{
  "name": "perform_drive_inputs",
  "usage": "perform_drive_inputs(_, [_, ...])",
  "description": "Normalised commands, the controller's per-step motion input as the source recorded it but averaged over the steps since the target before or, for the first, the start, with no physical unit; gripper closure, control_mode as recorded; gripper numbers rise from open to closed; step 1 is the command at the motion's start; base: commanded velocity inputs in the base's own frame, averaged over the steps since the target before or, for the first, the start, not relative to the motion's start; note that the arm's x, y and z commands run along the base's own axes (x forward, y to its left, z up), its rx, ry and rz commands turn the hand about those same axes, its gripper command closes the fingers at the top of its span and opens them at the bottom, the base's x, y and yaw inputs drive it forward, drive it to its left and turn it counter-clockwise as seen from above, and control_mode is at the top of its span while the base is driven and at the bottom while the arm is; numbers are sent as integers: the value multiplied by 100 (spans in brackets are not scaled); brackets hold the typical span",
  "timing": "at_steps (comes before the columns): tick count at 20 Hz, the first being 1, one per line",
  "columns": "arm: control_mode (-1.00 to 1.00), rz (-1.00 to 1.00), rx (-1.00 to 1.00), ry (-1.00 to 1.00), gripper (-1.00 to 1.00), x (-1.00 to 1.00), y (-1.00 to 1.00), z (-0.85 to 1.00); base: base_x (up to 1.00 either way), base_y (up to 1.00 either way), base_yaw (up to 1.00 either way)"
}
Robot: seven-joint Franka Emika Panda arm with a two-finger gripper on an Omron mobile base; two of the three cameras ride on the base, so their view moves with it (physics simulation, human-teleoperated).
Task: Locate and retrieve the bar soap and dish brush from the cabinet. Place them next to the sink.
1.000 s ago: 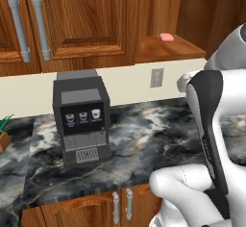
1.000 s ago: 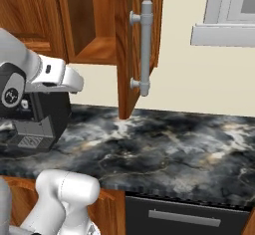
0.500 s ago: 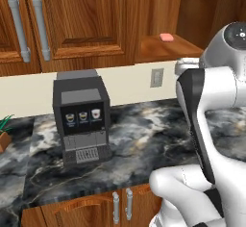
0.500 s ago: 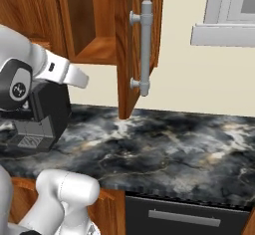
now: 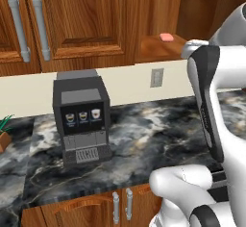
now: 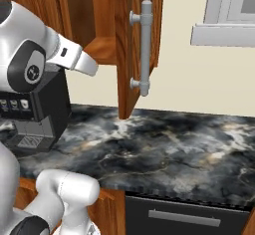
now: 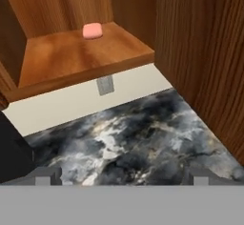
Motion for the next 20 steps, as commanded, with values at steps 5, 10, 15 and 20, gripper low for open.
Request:
perform_drive_inputs(5, [-100, 13, -5, 0, -100, 59, -1, 1, 0, 0, 0])
perform_drive_inputs(10, [-100, 12, -5, -3, -100, 56, -1, 0, 0, 0, 0])
perform_drive_inputs(15, [-100, -1, -8, -1, -100, 50, -3, 0, 0, 0, 0])
perform_drive_inputs(20, [-100, -13, -4, -5, -100, 37, -4, -1, 0, 0, 0])
